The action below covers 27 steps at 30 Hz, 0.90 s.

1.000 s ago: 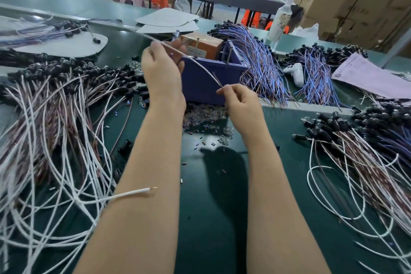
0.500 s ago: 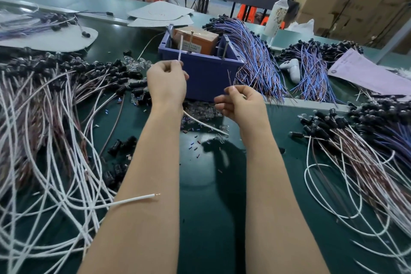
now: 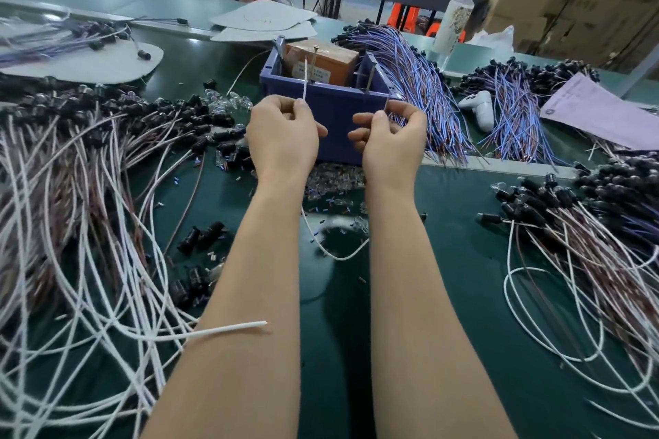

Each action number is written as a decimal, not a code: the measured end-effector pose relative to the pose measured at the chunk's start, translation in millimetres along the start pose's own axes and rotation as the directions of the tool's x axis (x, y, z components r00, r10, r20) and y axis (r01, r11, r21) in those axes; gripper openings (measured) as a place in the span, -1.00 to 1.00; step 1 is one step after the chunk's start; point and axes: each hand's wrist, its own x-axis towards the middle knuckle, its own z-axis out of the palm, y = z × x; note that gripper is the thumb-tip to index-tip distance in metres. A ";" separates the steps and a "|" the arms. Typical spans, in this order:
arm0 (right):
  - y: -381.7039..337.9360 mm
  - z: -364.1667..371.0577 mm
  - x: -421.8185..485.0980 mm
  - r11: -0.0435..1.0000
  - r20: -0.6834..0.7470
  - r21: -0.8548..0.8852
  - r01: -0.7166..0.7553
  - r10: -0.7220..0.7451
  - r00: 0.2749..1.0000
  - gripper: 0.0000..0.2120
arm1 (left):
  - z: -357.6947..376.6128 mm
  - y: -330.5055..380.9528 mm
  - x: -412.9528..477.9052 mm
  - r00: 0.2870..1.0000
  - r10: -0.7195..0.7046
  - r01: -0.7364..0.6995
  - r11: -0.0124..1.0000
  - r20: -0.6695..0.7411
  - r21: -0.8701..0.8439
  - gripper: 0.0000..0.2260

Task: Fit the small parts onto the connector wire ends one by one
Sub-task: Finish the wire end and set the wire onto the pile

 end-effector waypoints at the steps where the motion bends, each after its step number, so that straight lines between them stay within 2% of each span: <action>1: 0.5 1.0 0.7 1.000 -0.001 -0.004 0.015 -0.015 1.000 -0.90 | 0.0 0.1 -0.2 1.000 0.004 -0.004 1.000 0.006 0.004 -0.88; 9: 4.5 4.2 3.7 0.996 -0.009 -0.042 0.080 -0.080 0.997 -0.90 | -0.1 5.0 -4.1 0.995 0.010 -0.015 0.999 0.100 0.050 -0.85; 27: 7.2 2.9 4.2 0.999 -0.016 -0.025 0.038 -0.039 0.999 -0.84 | 0.0 9.3 -8.6 0.984 0.049 -0.065 0.994 0.171 0.087 -0.87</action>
